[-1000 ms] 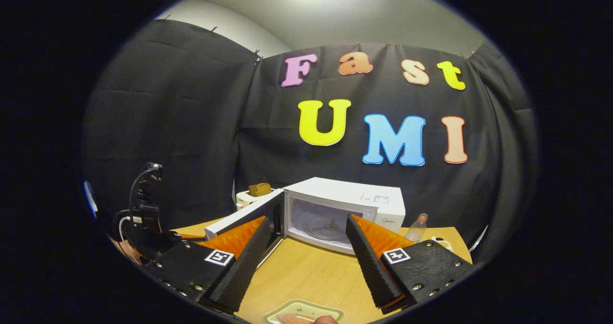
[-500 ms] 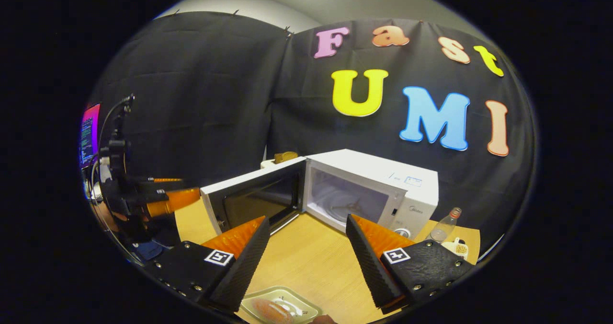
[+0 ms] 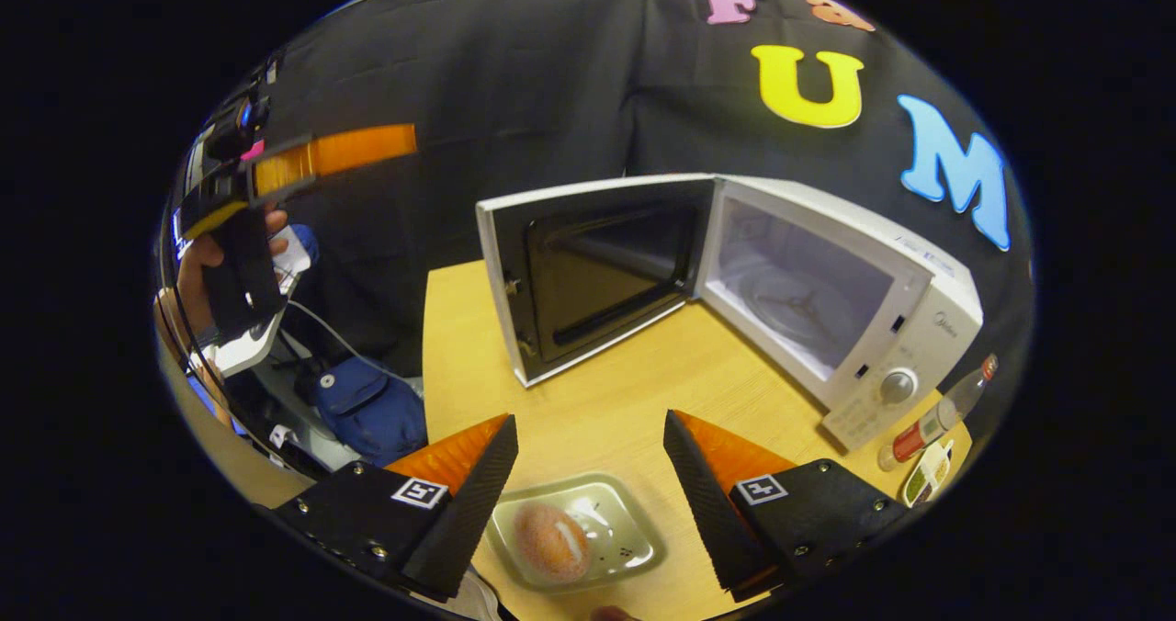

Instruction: Open the microwave oven with the left hand, put the food in, and close the microwave oven.

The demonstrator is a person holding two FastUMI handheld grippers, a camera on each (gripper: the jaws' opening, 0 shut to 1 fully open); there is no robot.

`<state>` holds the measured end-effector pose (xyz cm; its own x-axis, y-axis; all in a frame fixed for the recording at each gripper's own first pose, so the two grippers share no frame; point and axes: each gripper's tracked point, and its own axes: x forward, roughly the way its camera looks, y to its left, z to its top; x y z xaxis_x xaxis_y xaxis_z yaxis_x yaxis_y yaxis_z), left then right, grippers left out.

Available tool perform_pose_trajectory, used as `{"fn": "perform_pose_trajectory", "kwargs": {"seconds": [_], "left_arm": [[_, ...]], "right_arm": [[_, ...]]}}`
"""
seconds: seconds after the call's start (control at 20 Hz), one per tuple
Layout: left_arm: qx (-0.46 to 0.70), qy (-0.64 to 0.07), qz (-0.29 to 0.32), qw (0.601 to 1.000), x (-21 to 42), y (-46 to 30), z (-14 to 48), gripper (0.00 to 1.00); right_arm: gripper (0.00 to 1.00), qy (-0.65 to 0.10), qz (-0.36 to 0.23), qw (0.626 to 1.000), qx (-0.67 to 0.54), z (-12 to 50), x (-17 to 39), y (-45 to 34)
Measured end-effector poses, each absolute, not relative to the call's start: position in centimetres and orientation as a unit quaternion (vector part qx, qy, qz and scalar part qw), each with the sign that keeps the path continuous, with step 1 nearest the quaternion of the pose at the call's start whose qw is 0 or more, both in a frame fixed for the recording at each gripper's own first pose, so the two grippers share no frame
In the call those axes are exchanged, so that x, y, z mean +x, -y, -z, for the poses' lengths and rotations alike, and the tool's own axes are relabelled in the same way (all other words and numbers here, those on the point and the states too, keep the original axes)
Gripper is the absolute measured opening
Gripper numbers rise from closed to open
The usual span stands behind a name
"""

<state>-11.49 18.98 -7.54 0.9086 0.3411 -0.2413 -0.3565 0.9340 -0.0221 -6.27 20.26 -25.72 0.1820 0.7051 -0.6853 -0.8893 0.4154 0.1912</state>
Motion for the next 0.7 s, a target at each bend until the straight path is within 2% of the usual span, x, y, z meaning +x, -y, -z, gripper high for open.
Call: {"fn": "perform_pose_trajectory", "kwargs": {"seconds": [0.25, 0.5, 0.55, 0.7], "left_arm": [[-0.023, -0.091, -0.201, 0.975, -13.1, -18.9, 4.7, 0.91], [-0.018, -0.093, -0.219, 0.971, -14.4, -19.4, 4.5, 0.98], [-0.017, -0.092, -0.222, 0.971, -14.4, -19.4, 4.4, 0.90], [-0.016, -0.092, -0.223, 0.970, -14.6, -19.5, 4.5, 0.91]], "right_arm": [[0.98, -0.448, -0.556, 0.685, -0.147, 30.2, -10.2, -18.6], [0.99, -0.499, -0.556, 0.642, -0.172, 33.9, -11.9, -16.8], [0.98, -0.504, -0.556, 0.637, -0.178, 34.2, -11.9, -16.5], [0.98, -0.525, -0.553, 0.620, -0.184, 35.2, -12.5, -15.9]]}}
